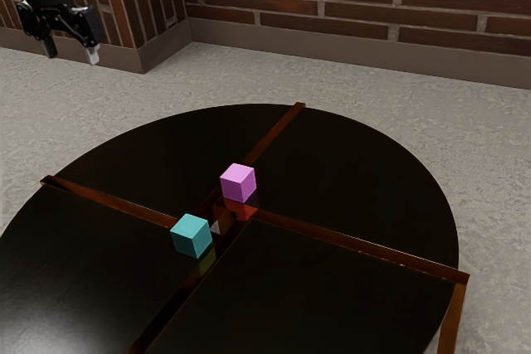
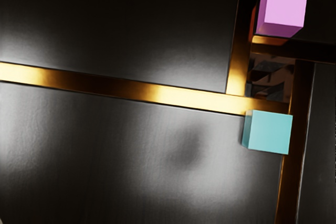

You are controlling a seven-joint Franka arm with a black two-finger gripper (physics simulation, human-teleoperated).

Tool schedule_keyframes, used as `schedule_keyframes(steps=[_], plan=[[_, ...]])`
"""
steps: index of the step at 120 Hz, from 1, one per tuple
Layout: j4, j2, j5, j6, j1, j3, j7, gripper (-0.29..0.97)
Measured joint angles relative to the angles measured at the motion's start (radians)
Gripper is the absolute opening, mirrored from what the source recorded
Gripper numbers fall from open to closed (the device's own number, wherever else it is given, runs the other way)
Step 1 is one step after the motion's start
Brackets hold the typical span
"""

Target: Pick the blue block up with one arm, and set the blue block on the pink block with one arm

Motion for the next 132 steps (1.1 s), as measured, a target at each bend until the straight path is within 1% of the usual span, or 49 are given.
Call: schedule_keyframes(steps=[22,24,32,36,39,42,49,57,63,74,81,97,103,109,116,124,132], plan=[[0.005,-0.014,-0.002,-0.001,-0.004,0.0,0.008,0.68],[0.018,-0.029,-0.001,-0.006,-0.006,0.0,0.008,0.68],[0.15,-0.121,0.008,-0.066,-0.002,-0.01,0.01,0.68],[0.156,-0.181,0.011,-0.097,-0.002,-0.028,0.01,0.68],[0.133,-0.218,0.012,-0.116,-0.003,-0.036,0.01,0.68],[0.06,-0.263,0.013,-0.122,-0.003,-0.043,0.011,0.68],[-0.202,-0.355,0.014,-0.082,-0.003,-0.063,0.009,0.68],[-0.504,-0.393,0.013,0.019,-0.003,-0.085,0.004,0.68],[-0.645,-0.399,0.012,0.098,-0.003,-0.092,-0.002,0.68],[-0.78,-0.335,-0.002,0.251,-0.007,-0.134,-0.022,0.68],[-0.813,-0.274,-0.028,0.337,-0.004,-0.14,-0.036,0.68],[-0.896,-0.199,-0.064,0.564,-0.002,-0.146,-0.062,0.68],[-0.91,-0.162,-0.093,0.637,-0.002,-0.15,-0.069,0.68],[-0.915,-0.103,-0.14,0.708,-0.005,-0.163,-0.073,0.68],[-0.908,-0.042,-0.176,0.773,-0.008,-0.177,-0.075,0.68],[-0.901,0.011,-0.201,0.837,-0.011,-0.183,-0.077,0.68],[-0.897,0.034,-0.21,0.9,-0.013,-0.182,-0.075,0.68]])
